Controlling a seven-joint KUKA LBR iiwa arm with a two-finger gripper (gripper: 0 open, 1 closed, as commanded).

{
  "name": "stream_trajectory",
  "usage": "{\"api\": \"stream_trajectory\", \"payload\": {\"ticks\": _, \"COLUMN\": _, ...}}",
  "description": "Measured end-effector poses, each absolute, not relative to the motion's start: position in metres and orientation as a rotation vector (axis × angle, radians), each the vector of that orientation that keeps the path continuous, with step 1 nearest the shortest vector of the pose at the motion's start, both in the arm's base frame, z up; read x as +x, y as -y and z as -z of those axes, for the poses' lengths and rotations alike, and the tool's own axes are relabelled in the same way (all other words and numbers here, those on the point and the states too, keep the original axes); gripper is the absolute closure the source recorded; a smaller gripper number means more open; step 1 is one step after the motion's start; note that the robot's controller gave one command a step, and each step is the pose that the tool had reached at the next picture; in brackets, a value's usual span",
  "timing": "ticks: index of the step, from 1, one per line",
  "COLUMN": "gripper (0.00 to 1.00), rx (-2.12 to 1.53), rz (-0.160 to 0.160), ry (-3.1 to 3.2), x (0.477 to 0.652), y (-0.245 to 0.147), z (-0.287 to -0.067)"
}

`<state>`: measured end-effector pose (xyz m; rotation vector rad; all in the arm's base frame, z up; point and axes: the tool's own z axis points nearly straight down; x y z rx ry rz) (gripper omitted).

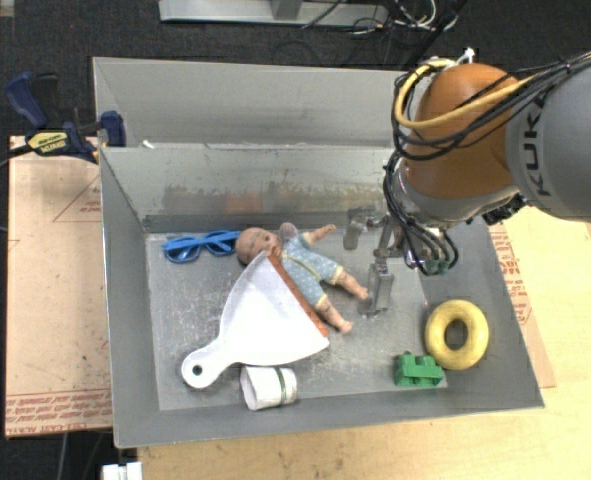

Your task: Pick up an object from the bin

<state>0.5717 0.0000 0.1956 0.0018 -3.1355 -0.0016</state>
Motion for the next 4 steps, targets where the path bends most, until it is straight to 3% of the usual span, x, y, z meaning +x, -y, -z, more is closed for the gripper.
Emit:
{"api": "stream_trajectory", "payload": {"ticks": 1, "gripper": 0.00, "rx": 0.002, "rz": 0.002, "ry": 3.142, "x": 0.573, "y": 0.000, "z": -0.200}}
{"api": "stream_trajectory", "payload": {"ticks": 2, "gripper": 0.00, "rx": -0.019, "rz": 0.003, "ry": 3.150, "x": 0.581, "y": 0.006, "z": -0.159}}
{"api": "stream_trajectory", "payload": {"ticks": 3, "gripper": 0.00, "rx": -0.025, "rz": 0.003, "ry": 3.148, "x": 0.582, "y": 0.008, "z": -0.144}}
{"api": "stream_trajectory", "payload": {"ticks": 4, "gripper": 0.00, "rx": 0.022, "rz": 0.003, "ry": 3.139, "x": 0.581, "y": 0.013, "z": -0.107}}
